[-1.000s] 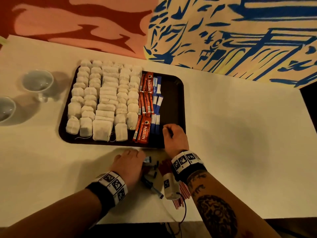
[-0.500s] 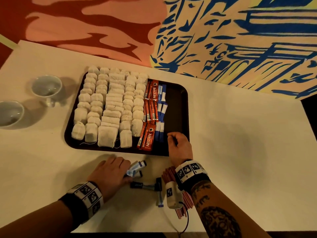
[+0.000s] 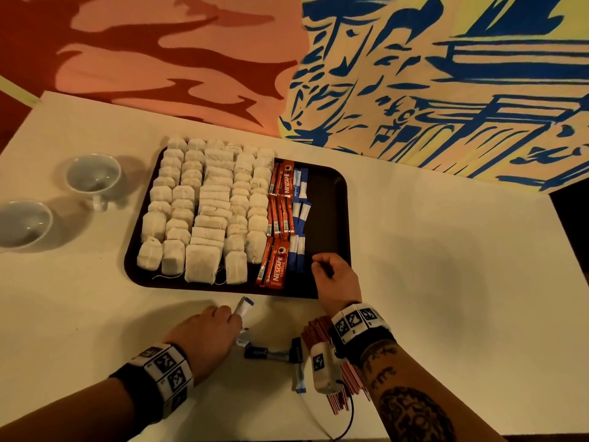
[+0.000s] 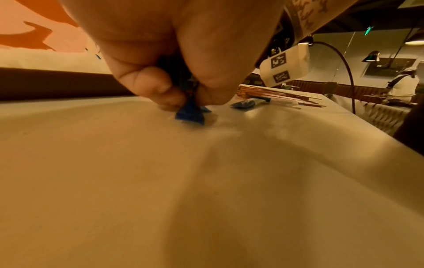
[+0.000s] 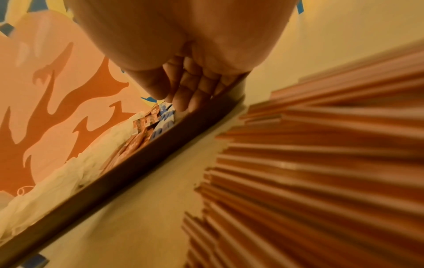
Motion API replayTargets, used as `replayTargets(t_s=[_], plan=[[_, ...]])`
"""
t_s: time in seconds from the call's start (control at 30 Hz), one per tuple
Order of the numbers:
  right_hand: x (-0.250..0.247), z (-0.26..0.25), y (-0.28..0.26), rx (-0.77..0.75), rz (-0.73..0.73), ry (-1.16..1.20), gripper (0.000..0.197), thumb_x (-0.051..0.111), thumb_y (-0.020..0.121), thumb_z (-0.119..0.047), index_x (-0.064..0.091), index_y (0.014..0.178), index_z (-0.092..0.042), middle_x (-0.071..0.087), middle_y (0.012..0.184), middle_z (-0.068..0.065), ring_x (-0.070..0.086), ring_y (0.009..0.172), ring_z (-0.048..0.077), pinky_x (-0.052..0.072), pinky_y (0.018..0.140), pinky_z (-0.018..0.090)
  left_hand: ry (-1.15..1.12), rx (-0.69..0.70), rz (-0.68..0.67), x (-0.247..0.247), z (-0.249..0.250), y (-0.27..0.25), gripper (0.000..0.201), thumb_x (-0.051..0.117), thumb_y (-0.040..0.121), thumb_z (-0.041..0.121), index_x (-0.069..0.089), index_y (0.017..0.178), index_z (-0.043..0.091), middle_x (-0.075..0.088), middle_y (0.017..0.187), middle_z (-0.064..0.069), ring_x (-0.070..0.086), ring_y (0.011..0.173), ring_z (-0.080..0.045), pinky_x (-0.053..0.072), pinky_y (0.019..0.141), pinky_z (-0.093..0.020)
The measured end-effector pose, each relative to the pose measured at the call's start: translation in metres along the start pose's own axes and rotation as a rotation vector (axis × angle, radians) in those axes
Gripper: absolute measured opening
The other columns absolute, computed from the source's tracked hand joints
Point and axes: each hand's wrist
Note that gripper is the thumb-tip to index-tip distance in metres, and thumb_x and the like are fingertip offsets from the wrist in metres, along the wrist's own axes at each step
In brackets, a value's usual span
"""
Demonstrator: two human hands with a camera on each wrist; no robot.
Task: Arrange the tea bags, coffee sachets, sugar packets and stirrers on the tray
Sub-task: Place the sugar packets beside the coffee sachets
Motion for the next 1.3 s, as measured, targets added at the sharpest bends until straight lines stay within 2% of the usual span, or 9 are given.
replayTargets(t_s=[0.13, 0.27, 0.37, 0.5, 0.67, 0.8, 0.97, 1.13, 1.3], plan=[[-0.002, -0.004, 0.0, 0.022, -0.013, 0.01, 0.014, 0.061, 0.097, -0.025, 0.067, 0.109, -0.026, 0.067, 0.104, -0.01, 0.062, 0.093, 0.005, 0.053, 0.087, 0.026, -0.277, 0.003, 0.004, -0.009, -0.008, -0.004, 0.022, 0.043, 0.099, 0.032, 0.051, 0.119, 0.026, 0.054, 0.115, 0.006, 0.05, 0.105, -0.012, 0.044, 0.09, -0.026], [-0.005, -0.014, -0.003, 0.011, -0.04, 0.026, 0.012, 0.06, 0.097, -0.023, 0.066, 0.106, -0.029, 0.068, 0.102, -0.012, 0.063, 0.094, 0.002, 0.053, 0.085, 0.022, -0.766, -0.008, 0.159, -0.025, -0.013, -0.013, 0.015, 0.057, 0.092, 0.022, 0.048, 0.079, 0.02, 0.054, 0.071, 0.003, 0.05, 0.059, -0.006, 0.043, 0.058, -0.02], [-0.004, -0.03, -0.013, -0.017, -0.094, 0.095, 0.011, 0.061, 0.097, -0.021, 0.067, 0.101, -0.029, 0.069, 0.099, -0.013, 0.064, 0.089, -0.001, 0.049, 0.074, 0.009, -1.099, -0.091, 0.277, -0.043, -0.01, -0.011, 0.019, 0.057, 0.093, 0.005, 0.05, 0.075, 0.009, 0.056, 0.057, 0.0, 0.053, 0.052, -0.006, 0.044, 0.056, -0.02], [0.007, -0.065, -0.033, -0.014, -0.288, 0.392, 0.008, 0.064, 0.097, -0.022, 0.073, 0.097, -0.022, 0.075, 0.09, -0.004, 0.07, 0.086, 0.011, 0.058, 0.08, 0.025, -1.51, -0.172, 0.328, -0.066, -0.001, 0.0, 0.013, 0.051, 0.098, 0.004, 0.057, 0.086, 0.006, 0.062, 0.057, -0.01, 0.061, 0.056, -0.023, 0.051, 0.058, -0.036], [0.024, -0.092, -0.039, 0.104, -0.396, 0.592, 0.008, 0.065, 0.096, -0.013, 0.071, 0.092, -0.017, 0.072, 0.076, -0.001, 0.068, 0.074, 0.017, 0.061, 0.072, 0.035, -1.331, -0.067, 0.414, -0.074, 0.0, 0.017, 0.027, 0.055, 0.087, 0.041, 0.067, 0.102, 0.023, 0.075, 0.086, -0.004, 0.073, 0.079, -0.018, 0.06, 0.073, -0.044], [0.021, -0.097, -0.035, 0.332, -0.437, 0.736, 0.005, 0.068, 0.093, -0.015, 0.071, 0.097, -0.012, 0.072, 0.087, 0.009, 0.069, 0.079, 0.024, 0.061, 0.073, 0.039, -1.26, -0.029, 0.444, -0.074, 0.003, 0.02, 0.014, 0.054, 0.098, 0.022, 0.064, 0.104, 0.028, 0.073, 0.09, 0.007, 0.07, 0.083, -0.008, 0.058, 0.075, -0.033], [0.02, -0.091, -0.031, 0.363, -0.5, 0.729, 0.003, 0.065, 0.094, -0.012, 0.066, 0.096, -0.01, 0.067, 0.086, 0.012, 0.067, 0.073, 0.025, 0.057, 0.063, 0.032, -1.182, -0.074, 0.453, -0.071, 0.001, 0.023, 0.022, 0.055, 0.099, 0.019, 0.05, 0.081, 0.03, 0.062, 0.064, 0.024, 0.059, 0.059, 0.003, 0.044, 0.059, -0.017], [0.019, -0.089, -0.033, 0.262, -0.587, 0.657, 0.022, 0.064, 0.095, -0.006, 0.062, 0.116, -0.013, 0.072, 0.097, 0.008, 0.073, 0.079, 0.021, 0.06, 0.067, 0.03, -1.282, -0.192, 0.515, -0.071, -0.007, 0.028, 0.006, 0.06, 0.095, 0.023, 0.06, 0.089, 0.02, 0.069, 0.076, 0.001, 0.068, 0.072, -0.014, 0.059, 0.068, -0.041], [0.027, -0.082, -0.025, 0.05, -0.461, 0.42, 0.026, 0.07, 0.089, -0.004, 0.069, 0.108, -0.022, 0.074, 0.096, 0.007, 0.073, 0.09, 0.028, 0.061, 0.081, 0.04, -1.425, -0.234, 0.446, -0.074, -0.014, 0.038, 0.011, 0.06, 0.096, 0.026, 0.062, 0.096, 0.015, 0.066, 0.068, -0.005, 0.061, 0.06, -0.015, 0.053, 0.062, -0.035]])
Point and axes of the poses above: each hand's wrist, its own y-axis towards the middle knuckle, its own x-axis out of the palm, z = x × y
